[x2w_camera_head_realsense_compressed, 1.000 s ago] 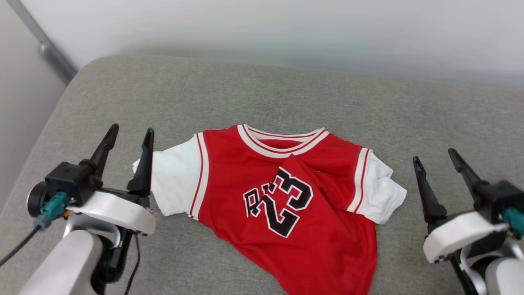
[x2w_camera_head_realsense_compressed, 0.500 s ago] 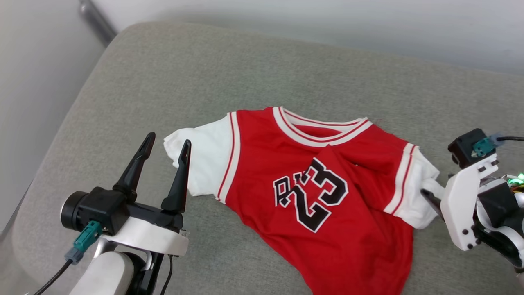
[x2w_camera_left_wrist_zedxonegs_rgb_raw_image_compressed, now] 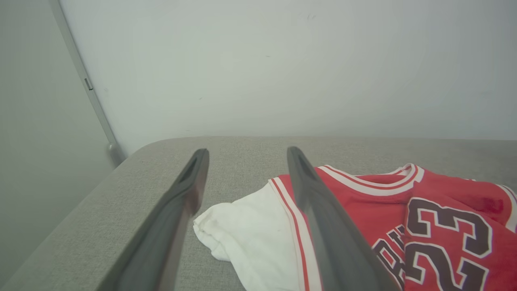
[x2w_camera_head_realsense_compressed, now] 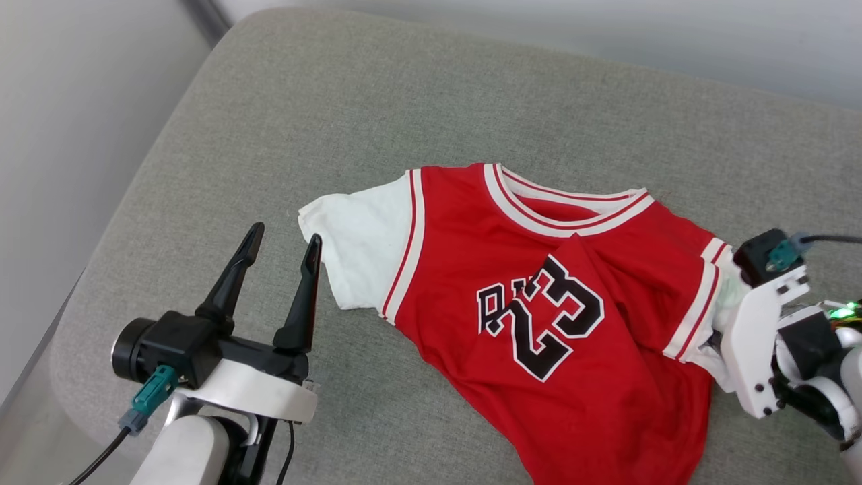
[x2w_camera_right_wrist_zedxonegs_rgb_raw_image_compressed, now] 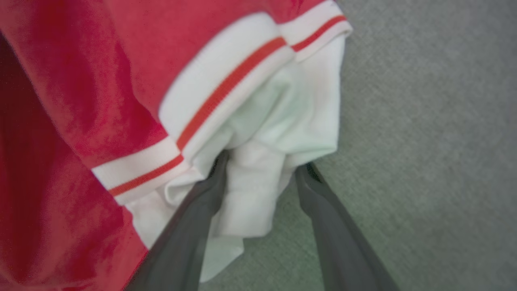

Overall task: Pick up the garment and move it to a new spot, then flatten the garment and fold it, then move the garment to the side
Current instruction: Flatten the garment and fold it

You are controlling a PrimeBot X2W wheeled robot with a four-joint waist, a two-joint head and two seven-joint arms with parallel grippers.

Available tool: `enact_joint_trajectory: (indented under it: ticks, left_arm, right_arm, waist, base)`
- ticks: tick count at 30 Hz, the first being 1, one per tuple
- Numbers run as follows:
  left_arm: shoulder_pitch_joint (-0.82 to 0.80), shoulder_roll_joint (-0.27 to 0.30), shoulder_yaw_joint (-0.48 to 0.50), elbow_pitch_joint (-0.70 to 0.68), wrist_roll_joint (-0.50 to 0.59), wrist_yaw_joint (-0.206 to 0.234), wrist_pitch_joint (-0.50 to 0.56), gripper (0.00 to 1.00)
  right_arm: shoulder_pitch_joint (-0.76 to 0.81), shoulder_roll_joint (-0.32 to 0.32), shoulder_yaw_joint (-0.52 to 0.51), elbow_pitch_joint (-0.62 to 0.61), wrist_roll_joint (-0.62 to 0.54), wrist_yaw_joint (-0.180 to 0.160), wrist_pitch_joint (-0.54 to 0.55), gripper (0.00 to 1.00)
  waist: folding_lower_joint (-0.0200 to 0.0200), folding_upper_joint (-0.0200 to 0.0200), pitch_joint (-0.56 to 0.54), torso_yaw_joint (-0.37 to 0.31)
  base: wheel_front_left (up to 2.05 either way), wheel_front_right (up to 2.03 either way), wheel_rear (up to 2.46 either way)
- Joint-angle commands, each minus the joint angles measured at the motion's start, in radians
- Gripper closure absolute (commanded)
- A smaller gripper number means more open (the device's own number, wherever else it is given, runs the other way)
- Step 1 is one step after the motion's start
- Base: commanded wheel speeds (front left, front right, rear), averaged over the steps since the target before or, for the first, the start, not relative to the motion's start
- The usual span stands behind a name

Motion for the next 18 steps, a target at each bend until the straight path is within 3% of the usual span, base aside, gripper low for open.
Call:
enact_joint_trajectory:
  ticks: [1,15,18]
  left_arm:
    - [0.014,-0.006,0.009,0.005,0.007,-0.003,-0.002,0.00]
    - [0.054,-0.011,0.049,0.012,0.055,-0.034,-0.003,0.00]
    - [0.048,-0.014,0.052,0.009,0.054,-0.038,-0.003,0.00]
  right_arm:
    - [0.051,0.001,0.037,0.036,-0.010,0.000,0.003,1.00]
    - [0.045,-0.241,-0.042,-0.020,-0.136,0.000,-0.131,1.00]
    - [0.063,-0.246,-0.079,0.015,-0.158,0.000,-0.155,1.00]
  waist:
    - [0.0000,0.0000,-0.011,-0.011]
    - [0.0000,0.0000,-0.099,-0.104]
    - [0.0000,0.0000,-0.086,-0.115]
  base:
    - [0.00,0.00,0.00]
    - [0.00,0.00,0.00]
    - [0.00,0.00,0.00]
